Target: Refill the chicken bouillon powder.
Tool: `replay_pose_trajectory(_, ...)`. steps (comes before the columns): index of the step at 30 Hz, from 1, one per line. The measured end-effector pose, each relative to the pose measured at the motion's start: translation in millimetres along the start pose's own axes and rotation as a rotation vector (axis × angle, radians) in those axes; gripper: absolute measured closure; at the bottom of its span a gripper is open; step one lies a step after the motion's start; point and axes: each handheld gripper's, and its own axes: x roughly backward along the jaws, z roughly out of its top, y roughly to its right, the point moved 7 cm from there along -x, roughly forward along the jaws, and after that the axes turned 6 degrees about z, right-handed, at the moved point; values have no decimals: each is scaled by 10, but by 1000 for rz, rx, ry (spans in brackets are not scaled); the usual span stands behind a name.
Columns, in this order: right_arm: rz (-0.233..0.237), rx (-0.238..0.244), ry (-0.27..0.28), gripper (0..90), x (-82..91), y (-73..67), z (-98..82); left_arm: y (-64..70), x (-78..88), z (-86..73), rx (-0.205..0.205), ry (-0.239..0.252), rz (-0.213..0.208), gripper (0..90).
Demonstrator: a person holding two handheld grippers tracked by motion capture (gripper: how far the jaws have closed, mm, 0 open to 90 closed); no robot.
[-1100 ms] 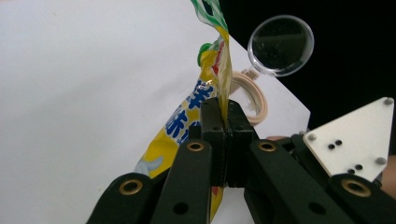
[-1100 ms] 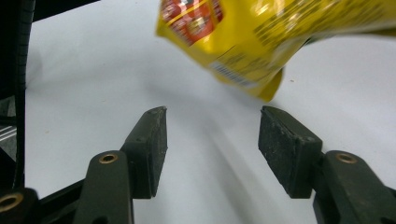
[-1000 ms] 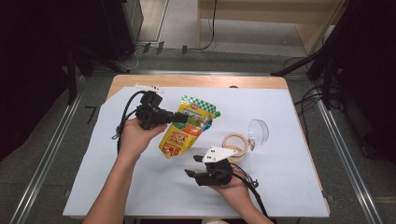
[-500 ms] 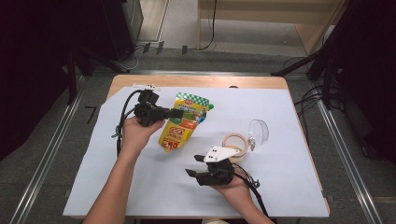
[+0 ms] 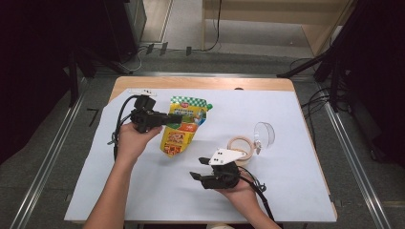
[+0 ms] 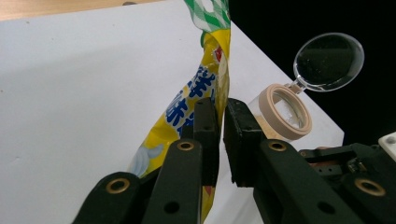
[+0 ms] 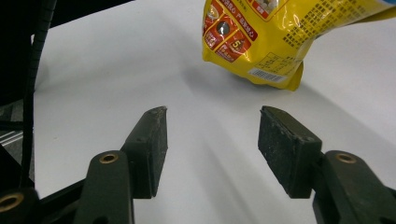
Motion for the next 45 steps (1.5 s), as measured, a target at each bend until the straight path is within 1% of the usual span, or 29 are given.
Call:
replay_pose_trajectory(2,1,-2,-4,439,-1,1,-4,-11,19,-17,3,5,-4,811)
replay_pose_trajectory(6,-1,2,1,439,-3,-6,4,-31,42,-38,-3,7,3,803)
replay_pose_trajectory(11,2,6,-4,439,-7,-15,0,-60,71,-52,2,12,8,782)
replay_pose_trajectory(13,3,5,-6,439,-11,-14,-3,-75,80,-65,-1,10,17,789)
replay_pose_trajectory(15,3,3,-7,439,-15,-14,-7,-88,97,-78,0,8,14,797)
replay_pose_trajectory(19,1,7,-9,439,-10,-15,-8,-120,145,-124,19,9,11,782)
replay_pose_trajectory(22,2,1,-10,439,-15,-16,-10,-131,189,-142,41,13,1,738)
replay_pose_trajectory(25,2,4,-10,439,-12,-24,-6,-135,236,-127,44,20,2,682)
replay_pose_trajectory(26,1,5,-10,439,-11,-24,-5,-133,253,-118,41,30,5,662)
replay_pose_trajectory(28,0,5,-10,439,-8,-19,-6,-125,279,-117,18,36,-1,655)
replay_pose_trajectory(30,1,1,-11,439,-2,-16,-9,-115,311,-106,14,51,-7,640)
replay_pose_trajectory(32,-1,0,-10,439,4,-16,-8,-96,367,-81,22,73,-36,591)
replay_pose_trajectory(33,-2,2,-9,439,5,-14,-6,-88,388,-73,16,82,-32,593)
replay_pose_trajectory(34,-1,2,-8,439,7,-14,-4,-82,409,-68,7,80,-24,593)
replay_pose_trajectory(40,-1,-1,-8,440,16,-16,1,-30,531,-9,-12,81,12,597)
replay_pose_trajectory(41,-1,0,-9,439,16,-14,0,-16,549,4,-16,86,22,597)
replay_pose_trajectory(45,5,-7,-15,439,7,-15,-5,3,611,30,-46,68,69,590)
